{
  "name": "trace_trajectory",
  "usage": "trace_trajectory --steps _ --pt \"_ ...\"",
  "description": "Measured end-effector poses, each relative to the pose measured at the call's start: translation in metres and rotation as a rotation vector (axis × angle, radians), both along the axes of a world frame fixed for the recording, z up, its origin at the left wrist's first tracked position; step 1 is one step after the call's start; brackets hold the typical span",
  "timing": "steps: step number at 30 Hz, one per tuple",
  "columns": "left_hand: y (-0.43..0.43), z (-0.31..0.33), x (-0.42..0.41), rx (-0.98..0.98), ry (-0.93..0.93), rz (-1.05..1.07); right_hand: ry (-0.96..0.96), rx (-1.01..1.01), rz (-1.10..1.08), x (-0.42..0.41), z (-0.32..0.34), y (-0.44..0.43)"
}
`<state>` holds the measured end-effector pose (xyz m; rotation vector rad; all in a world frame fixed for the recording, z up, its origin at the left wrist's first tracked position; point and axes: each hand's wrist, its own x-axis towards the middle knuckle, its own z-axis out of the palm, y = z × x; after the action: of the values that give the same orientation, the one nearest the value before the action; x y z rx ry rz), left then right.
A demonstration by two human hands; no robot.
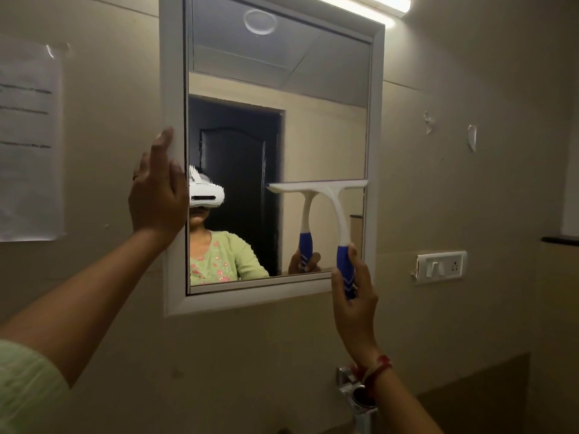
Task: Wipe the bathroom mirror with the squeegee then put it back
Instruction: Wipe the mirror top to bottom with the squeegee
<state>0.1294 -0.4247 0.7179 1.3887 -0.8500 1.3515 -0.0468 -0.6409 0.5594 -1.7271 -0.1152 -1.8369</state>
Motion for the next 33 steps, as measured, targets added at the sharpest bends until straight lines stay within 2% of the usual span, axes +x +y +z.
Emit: trace_trajectory --steps 9,17,26,33 --pt "0.001 0.000 -0.001 0.006 0.007 0.000 -0.028 -0.006 -0.010 0.000 0.048 0.004" --pt "0.001 0.000 -0.001 0.004 0.006 -0.006 0.005 0.018 0.019 0.001 -0.013 0.005" --pt "0.002 0.000 0.000 0.007 0.015 -0.013 -0.021 0.026 0.017 0.000 0.031 0.009" --pt "0.002 0.001 -0.002 0.005 0.017 -0.016 0.023 0.031 -0.002 -0.008 -0.028 0.012"
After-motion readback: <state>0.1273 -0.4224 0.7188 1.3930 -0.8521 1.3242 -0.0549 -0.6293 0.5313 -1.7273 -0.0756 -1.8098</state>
